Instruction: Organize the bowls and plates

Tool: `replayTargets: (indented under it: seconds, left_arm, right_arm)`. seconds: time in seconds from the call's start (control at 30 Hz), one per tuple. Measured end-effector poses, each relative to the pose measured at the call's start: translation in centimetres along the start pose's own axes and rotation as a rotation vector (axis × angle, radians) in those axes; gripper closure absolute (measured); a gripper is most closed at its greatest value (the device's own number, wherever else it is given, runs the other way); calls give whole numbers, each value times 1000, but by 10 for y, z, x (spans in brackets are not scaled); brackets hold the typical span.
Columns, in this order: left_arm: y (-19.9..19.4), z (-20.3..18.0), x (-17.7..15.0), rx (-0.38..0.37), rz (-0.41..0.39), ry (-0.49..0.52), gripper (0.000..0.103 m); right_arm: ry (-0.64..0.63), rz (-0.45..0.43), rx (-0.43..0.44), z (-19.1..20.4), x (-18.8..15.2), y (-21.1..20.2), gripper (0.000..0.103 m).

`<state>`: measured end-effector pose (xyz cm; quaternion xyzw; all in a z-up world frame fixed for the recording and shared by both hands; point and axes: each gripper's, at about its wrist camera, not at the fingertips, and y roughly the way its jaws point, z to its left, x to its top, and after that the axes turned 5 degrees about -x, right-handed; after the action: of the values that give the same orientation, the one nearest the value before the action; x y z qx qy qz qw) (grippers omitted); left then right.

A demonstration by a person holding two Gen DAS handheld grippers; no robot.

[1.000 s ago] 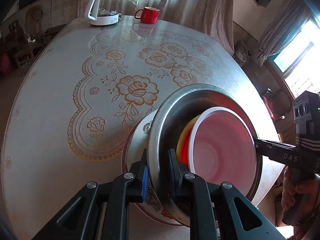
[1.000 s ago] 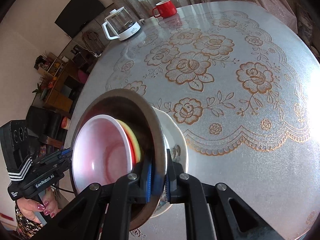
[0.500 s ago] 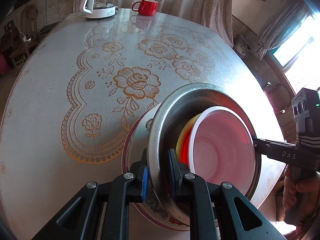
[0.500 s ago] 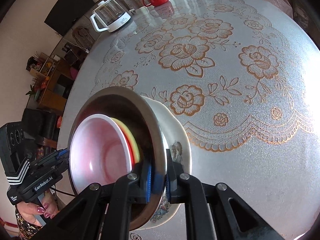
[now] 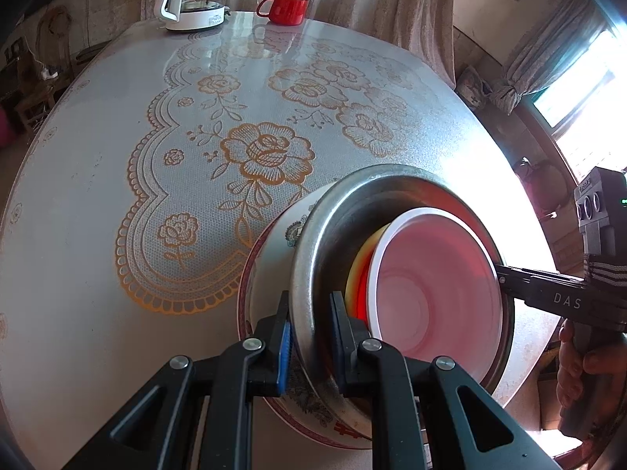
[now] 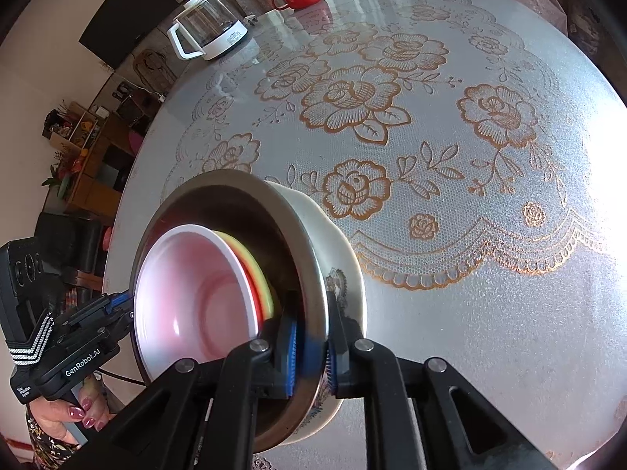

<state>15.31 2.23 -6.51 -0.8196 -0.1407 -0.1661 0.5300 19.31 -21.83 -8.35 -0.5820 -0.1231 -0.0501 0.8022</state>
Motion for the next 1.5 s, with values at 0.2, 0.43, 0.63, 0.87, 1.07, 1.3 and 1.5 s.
replayTargets:
  seconds: [0.2,0.43,0.63,0.87,1.07,1.3,1.5]
  left_arm:
    - [-6,0,-1,-4,-25,-1,87]
    - [-17,5,-6,-4,-50,-8,83]
    - [-32,-2,-13,53,-87,49,78]
    - [-49,-16,-24,165,-154,58,65]
    - [-68,-20,-42,264,-205,6,35]
    - [-91,-28,-70,443,-253,46,0]
    - [-113,-22,-104,386,-277,101,0]
  right_arm:
    - [-1,-3,-12,1,-1,3,87]
    - [-27,-77,-68,6,-5,-11,75]
    - [-25,-141,-106,11,-13,-28,71]
    - [-39,-156,-136,10,-24,-36,71]
    - [-142,-254,-197,24,-46,-57,67]
    - [-153,-332,-173,63,-89,-73,62]
    - [-136,-392,-209,102,-129,-76,46]
